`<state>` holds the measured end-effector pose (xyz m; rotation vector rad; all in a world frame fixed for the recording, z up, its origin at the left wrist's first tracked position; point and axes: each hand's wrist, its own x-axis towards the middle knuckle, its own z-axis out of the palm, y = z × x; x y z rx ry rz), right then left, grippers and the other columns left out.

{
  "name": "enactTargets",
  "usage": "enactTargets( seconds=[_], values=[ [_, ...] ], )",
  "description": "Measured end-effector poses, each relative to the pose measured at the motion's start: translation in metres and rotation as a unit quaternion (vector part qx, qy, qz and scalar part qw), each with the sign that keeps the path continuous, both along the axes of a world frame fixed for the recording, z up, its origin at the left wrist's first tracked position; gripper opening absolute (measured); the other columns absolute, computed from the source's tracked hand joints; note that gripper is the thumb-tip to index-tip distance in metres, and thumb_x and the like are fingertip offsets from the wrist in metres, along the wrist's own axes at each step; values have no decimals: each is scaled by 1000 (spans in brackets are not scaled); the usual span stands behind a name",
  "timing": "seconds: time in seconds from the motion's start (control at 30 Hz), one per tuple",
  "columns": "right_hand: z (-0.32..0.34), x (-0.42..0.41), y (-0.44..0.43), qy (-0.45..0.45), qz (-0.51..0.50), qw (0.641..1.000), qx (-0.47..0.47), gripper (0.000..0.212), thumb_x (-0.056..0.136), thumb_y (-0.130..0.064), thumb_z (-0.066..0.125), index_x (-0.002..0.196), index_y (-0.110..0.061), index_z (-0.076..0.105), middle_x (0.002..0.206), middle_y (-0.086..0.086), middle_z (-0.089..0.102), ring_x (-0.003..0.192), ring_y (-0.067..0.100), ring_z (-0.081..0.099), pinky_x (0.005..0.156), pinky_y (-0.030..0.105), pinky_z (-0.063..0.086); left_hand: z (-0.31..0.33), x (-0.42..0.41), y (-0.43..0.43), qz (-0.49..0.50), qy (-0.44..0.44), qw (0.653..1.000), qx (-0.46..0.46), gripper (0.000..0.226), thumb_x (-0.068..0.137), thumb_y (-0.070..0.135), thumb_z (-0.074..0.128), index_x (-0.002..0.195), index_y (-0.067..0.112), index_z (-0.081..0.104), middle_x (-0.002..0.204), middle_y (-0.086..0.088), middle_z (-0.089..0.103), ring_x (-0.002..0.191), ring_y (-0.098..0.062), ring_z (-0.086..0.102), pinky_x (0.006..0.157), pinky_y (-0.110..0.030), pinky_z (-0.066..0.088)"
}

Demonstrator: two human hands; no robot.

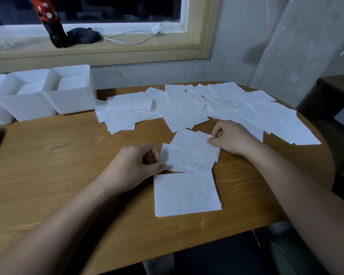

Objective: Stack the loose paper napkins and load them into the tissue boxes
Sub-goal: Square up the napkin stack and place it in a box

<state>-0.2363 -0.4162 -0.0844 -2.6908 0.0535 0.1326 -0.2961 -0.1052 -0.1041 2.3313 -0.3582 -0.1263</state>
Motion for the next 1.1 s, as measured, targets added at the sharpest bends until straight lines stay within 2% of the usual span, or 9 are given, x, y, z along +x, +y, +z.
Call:
enactTargets(
  seconds=[0.17,0.3,0.43,0.63,0.77,0.87,0.93,1.0,1.1],
  values=[
    [2,4,2,20,-2,999,29,14,90,-25,78,100,-20,70,103,-7,65,91,10,60,72,28,47,2,-1,-1,3,-9,1000,-1,19,89,41,86,86,30,71,81,14,74,79,-7,68,66,-18,49],
    [-1,-2,2,-32,14,999,33,10,89,-20,75,93,-23,65,101,-6,63,89,13,61,69,27,45,3,-1,-1,15,-12,1000,-12,17,89,38,85,86,30,70,82,14,74,79,-7,67,65,-19,48],
    [11,-12,2,-97,0,991,97,10,90,-21,75,89,-26,66,88,-4,69,78,10,63,66,26,45,4,-1,0,24,-6,999,-26,15,90,40,84,92,33,70,86,11,74,82,-10,68,70,-26,54],
    [48,-32,9,-166,4,964,208,13,92,-24,79,89,-24,67,78,-9,67,67,6,57,68,24,46,7,-2,-2,45,-6,995,-91,20,93,36,83,106,36,69,95,16,75,88,-6,70,70,-16,52],
    [66,-51,21,-159,37,943,289,14,95,-21,80,92,-19,67,84,12,67,65,17,51,67,37,48,6,0,-2,46,7,990,-132,36,90,42,85,121,38,66,116,19,73,107,-4,71,88,-26,59],
    [72,-62,29,-134,50,927,347,14,96,-18,80,95,-16,67,87,19,67,70,27,56,68,42,54,8,-1,-2,35,43,985,-163,54,84,53,87,132,40,63,128,20,71,119,-4,69,101,-34,59],
    [72,-67,32,-122,49,923,362,14,96,-19,81,96,-17,67,87,16,70,74,27,62,69,41,58,9,-1,-1,17,100,969,-224,56,84,50,90,132,35,66,129,10,74,121,-14,72,107,-44,57],
    [68,-71,33,-107,40,920,376,14,95,-19,81,97,-16,67,90,15,73,77,30,65,68,38,58,10,-2,-1,-8,153,942,-298,41,89,33,89,123,20,72,117,-11,78,113,-29,76,109,-53,54],
    [56,-80,32,-67,15,918,391,15,96,-19,79,99,-12,67,97,17,77,86,42,68,69,36,58,14,-3,-1,-13,165,935,-315,25,89,21,86,106,6,74,102,-31,73,93,-34,71,95,-49,52]
  ],
)
